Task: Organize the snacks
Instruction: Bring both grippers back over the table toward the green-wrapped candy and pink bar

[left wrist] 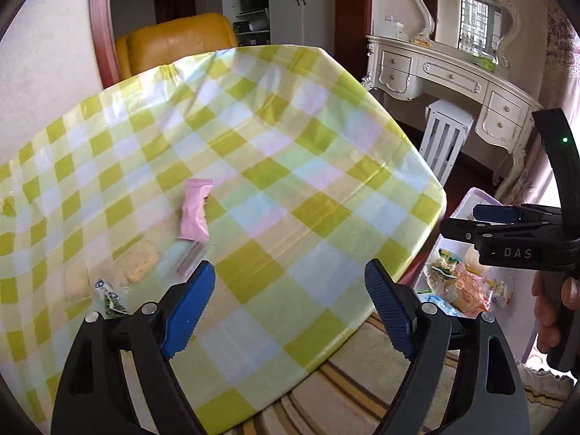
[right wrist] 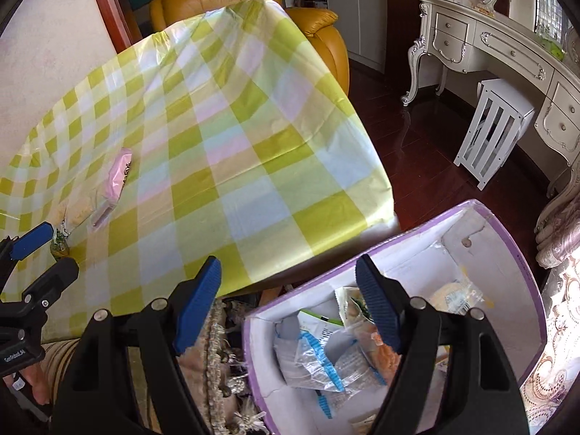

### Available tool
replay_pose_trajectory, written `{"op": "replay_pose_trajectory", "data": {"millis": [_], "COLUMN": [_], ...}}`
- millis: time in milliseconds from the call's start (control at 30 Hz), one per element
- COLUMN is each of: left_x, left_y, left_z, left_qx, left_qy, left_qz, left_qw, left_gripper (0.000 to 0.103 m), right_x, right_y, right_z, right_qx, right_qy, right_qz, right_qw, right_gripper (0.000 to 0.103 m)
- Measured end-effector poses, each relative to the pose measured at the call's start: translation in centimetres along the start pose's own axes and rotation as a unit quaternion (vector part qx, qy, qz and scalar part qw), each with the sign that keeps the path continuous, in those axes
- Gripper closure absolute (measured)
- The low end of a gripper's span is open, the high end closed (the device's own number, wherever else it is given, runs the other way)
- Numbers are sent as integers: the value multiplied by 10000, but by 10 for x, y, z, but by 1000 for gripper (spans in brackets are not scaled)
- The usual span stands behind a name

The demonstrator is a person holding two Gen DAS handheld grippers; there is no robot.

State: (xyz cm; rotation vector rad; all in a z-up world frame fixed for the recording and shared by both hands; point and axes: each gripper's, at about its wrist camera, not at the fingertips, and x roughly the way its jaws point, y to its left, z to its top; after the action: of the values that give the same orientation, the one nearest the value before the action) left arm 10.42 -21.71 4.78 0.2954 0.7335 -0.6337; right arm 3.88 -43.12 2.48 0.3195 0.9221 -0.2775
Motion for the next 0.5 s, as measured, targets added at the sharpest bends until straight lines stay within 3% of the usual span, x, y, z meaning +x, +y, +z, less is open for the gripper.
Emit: {"op": "replay_pose_trajectory", "data": {"millis": [133, 333, 400, 500], "left_x": [-16, -24, -21, -15], "left_y": [45, 102, 121, 148], "left_z": [-13, -32, -39, -52], "left_qx": [-472, -1238, -1689, -2599], "left_qy": [-76, -54, 91, 233], "left_qz": [214, 420, 269, -65], "left_qw": [9986, 9914, 9852, 9653], "left_gripper": [28, 29, 29, 29], "right_x": [8, 21, 24, 30], "right_y": [27, 63, 73, 87], "right_z": [4, 8, 11, 15], "right_qx": [-171, -386, -453, -498], "right_qy": [65, 170, 163, 159], "right_qz": [155, 367, 408, 471], "right_qw": [9997, 9984, 9980, 9975], "right_gripper": [26, 26, 26, 26]}}
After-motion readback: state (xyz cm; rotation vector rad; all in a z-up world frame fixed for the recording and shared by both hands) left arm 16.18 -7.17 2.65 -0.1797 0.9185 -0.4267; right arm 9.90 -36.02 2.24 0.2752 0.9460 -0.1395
